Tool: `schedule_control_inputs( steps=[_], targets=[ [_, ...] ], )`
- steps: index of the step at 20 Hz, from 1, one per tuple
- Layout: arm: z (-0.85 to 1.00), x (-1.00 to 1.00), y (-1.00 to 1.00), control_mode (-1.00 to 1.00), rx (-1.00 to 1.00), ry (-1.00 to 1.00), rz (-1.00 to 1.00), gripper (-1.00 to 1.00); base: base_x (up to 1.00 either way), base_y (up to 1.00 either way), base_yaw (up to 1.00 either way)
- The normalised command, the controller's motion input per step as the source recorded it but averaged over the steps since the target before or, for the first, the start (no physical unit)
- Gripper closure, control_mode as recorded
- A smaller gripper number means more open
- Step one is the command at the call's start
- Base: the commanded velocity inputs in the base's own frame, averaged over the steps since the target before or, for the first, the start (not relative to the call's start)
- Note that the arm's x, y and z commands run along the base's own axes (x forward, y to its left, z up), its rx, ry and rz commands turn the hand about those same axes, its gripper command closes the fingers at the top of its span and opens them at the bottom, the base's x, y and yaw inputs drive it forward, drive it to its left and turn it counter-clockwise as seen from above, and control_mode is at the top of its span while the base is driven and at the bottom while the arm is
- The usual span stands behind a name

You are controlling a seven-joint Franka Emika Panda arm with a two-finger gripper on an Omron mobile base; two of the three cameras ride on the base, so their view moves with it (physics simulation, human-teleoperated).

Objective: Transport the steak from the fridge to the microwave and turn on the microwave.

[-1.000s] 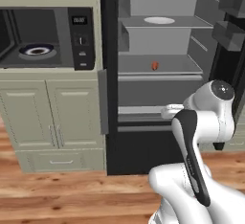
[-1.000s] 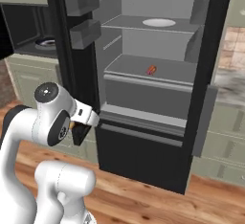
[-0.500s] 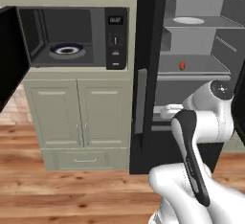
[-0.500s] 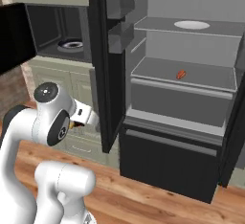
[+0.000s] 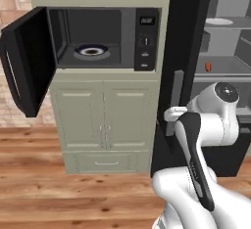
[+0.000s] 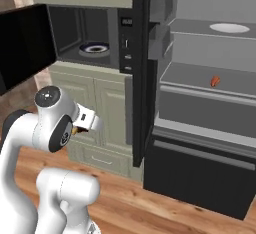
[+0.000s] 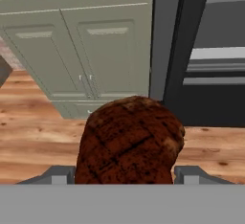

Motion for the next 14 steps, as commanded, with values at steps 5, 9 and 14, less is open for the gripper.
schedule_control_inputs(
  steps=[5, 9, 14],
  targets=[
    [0.00, 0.00, 0.00, 1.00, 0.00, 0.00, 0.00, 1.00, 0.11, 0.32, 0.00],
    [0.00, 0.00, 0.00, 1.00, 0.00, 0.00, 0.00, 1.00, 0.34, 0.23, 0.00],
    [0.00, 0.00, 0.00, 1.00, 0.00, 0.00, 0.00, 1.00, 0.56, 0.22, 0.00]
  ],
)
